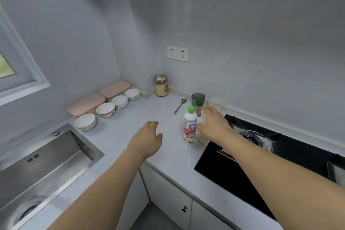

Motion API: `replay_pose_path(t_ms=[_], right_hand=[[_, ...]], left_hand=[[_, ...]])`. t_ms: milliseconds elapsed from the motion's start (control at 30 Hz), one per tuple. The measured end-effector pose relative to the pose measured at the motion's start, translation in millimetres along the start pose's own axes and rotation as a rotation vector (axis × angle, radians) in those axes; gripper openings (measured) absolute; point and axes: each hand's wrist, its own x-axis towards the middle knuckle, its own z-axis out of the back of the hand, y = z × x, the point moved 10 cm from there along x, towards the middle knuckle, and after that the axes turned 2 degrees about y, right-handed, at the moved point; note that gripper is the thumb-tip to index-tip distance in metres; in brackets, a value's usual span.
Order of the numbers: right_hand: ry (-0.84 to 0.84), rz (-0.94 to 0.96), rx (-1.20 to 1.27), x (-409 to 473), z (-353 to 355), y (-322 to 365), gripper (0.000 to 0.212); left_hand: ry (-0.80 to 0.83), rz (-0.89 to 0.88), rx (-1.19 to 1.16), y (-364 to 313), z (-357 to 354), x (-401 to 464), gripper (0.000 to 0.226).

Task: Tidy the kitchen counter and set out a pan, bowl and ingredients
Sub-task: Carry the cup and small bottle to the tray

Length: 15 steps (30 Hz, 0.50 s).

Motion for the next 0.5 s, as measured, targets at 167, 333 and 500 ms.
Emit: replay_pose_path(t_ms=[167,333,500], right_hand=[[0.053,-0.046,0.149,56.9,-20.3,-16.8,0.076],[0.082,-0.049,0.262,124.2,-17.0,-18.3,0.075],[0.019,-0.092,0.207,173.4,-2.9,-21.6,0.053]], left_hand=[[0.024,-0.006,0.027,17.6,7.2,63.9,0.052],[0.037,0.001,0.047,37.6,18.3,131.4,0.052],[0.066,-0.014,0.026,41.7,16.7,185.2,0.051]])
